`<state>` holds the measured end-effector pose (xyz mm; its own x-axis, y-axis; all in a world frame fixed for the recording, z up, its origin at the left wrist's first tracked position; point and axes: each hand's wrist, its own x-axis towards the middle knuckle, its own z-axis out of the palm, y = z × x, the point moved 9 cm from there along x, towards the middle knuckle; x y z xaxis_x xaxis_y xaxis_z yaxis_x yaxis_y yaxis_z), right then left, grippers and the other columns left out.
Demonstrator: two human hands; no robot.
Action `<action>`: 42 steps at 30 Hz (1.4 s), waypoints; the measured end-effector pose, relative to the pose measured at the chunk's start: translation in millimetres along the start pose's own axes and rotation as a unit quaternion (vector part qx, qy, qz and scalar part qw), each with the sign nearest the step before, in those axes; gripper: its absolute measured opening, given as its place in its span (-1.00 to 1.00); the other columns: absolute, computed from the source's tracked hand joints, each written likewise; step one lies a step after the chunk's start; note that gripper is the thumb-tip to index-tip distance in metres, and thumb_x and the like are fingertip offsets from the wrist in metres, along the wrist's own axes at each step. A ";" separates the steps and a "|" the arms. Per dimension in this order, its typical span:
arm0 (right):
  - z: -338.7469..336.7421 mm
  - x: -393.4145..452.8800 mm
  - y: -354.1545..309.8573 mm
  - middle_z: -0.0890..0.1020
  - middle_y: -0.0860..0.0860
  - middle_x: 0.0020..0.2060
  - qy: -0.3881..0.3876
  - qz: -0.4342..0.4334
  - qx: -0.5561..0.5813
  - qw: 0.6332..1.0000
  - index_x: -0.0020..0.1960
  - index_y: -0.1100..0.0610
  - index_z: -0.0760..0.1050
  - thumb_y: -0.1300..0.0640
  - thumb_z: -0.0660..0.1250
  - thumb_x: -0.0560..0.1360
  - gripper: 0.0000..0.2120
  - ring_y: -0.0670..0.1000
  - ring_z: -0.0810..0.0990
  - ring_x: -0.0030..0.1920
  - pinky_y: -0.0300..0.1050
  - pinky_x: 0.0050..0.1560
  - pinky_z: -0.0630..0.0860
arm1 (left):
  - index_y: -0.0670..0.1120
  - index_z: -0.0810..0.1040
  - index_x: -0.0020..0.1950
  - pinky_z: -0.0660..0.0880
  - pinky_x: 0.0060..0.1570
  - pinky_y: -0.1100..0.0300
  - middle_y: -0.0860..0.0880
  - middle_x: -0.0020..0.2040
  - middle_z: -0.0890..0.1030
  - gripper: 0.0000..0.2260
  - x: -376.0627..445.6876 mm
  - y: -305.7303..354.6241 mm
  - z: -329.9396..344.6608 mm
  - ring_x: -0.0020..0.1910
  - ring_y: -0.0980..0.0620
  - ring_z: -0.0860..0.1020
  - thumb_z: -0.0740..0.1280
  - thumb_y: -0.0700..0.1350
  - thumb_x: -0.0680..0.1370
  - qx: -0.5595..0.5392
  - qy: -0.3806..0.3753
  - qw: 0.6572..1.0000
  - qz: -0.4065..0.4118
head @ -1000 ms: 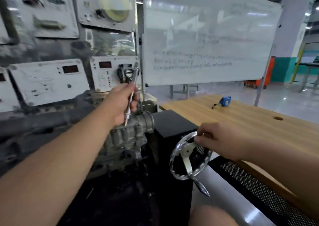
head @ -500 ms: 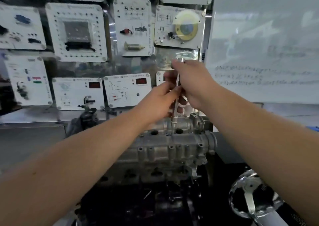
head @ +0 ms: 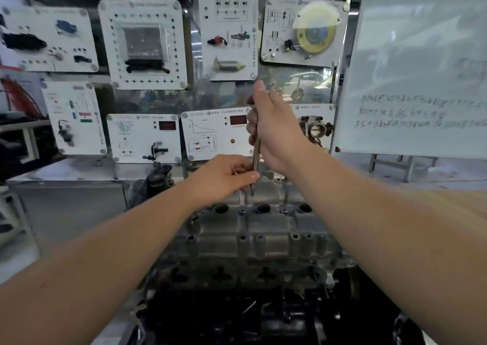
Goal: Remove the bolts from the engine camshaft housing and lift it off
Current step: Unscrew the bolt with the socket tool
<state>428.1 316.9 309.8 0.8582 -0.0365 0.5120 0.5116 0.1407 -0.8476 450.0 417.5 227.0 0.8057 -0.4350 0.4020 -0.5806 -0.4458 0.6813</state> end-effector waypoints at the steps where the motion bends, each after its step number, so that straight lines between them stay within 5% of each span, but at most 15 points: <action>1: 2.4 0.6 5.9 0.26 -0.07 -0.45 -0.001 0.004 -0.004 1.000 -0.03 0.11 0.31 -0.13 0.13 0.68 -0.69 -0.03 0.17 -0.38 -0.06 -0.34 0.14 | 0.12 0.66 -0.06 0.60 0.01 0.24 0.17 -0.16 0.73 -0.91 -0.8 -3.9 0.2 -0.15 0.15 0.71 0.41 -0.05 0.61 0.000 -0.003 1.000 0.003; 4: 11.3 2.6 21.7 0.26 -0.10 -0.49 -0.014 0.013 -0.004 1.000 -0.07 0.13 0.32 -0.15 0.11 0.68 -0.65 -0.04 0.17 -0.41 -0.06 -0.34 0.17 | 0.06 0.71 -0.04 0.56 -0.04 0.38 0.09 -0.12 0.74 -0.96 -2.7 -17.9 -3.1 -0.11 0.15 0.70 0.45 -0.07 0.58 -0.011 0.004 1.000 -0.009; 9: 23.3 10.1 33.9 0.27 -0.14 -0.52 -0.067 -0.014 0.018 0.997 -0.17 0.07 0.34 -0.19 0.11 0.67 -0.61 -0.08 0.21 -0.46 -0.14 -0.40 0.21 | -0.04 0.72 -0.11 0.61 -0.08 0.16 -0.03 -0.20 0.73 -0.98 -2.2 -36.5 -8.6 -0.23 0.10 0.67 0.52 -0.13 0.52 -0.073 0.043 0.995 -0.058; 14: 20.2 9.6 58.0 0.24 -0.09 -0.47 -0.081 0.025 0.060 0.995 -0.19 0.05 0.34 -0.24 0.13 0.63 -0.60 -0.06 0.20 -0.44 -0.15 -0.42 0.25 | 0.00 0.68 -0.19 0.64 0.06 -0.11 0.00 -0.25 0.73 -0.89 -2.9 -39.7 -3.7 -0.20 0.03 0.72 0.54 -0.01 0.47 0.035 0.016 0.995 -0.095; 31: 38.4 3.0 71.4 0.23 -0.06 -0.53 -0.194 0.142 0.181 0.954 -0.36 0.04 0.39 -0.21 0.10 0.64 -0.50 -0.06 0.14 -0.52 -0.20 -0.45 0.13 | -0.16 0.62 -0.21 0.61 0.07 -0.21 -0.11 -0.30 0.68 -0.74 -6.0 -34.8 -4.3 -0.17 -0.17 0.68 0.55 0.01 0.43 0.042 0.019 0.994 -0.104; 37: 51.0 0.1 69.0 0.17 -0.07 -0.56 -0.251 0.150 0.174 0.940 -0.42 0.04 0.29 -0.16 0.04 0.63 -0.50 -0.08 0.07 -0.55 -0.26 -0.45 0.05 | -0.14 0.69 -0.08 0.64 0.11 -0.11 -0.07 -0.24 0.71 -0.92 -4.7 -36.5 0.9 -0.22 0.01 0.70 0.51 -0.14 0.52 0.002 -0.001 0.996 -0.092; 42: 46.6 1.5 72.2 0.20 -0.06 -0.58 -0.255 0.146 0.193 0.936 -0.41 0.06 0.33 -0.21 0.06 0.62 -0.48 -0.07 0.11 -0.56 -0.24 -0.48 0.08 | -0.18 0.70 -0.08 0.62 0.13 -0.12 -0.12 -0.20 0.73 -0.87 -2.9 -36.2 1.6 -0.17 -0.02 0.72 0.49 -0.11 0.54 0.032 -0.008 0.996 -0.088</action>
<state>464.4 373.2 255.9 0.7774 0.5224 0.3503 0.1218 0.4214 -0.8987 468.5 433.7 200.2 0.8937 -0.3577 0.2707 -0.4379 -0.5645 0.6997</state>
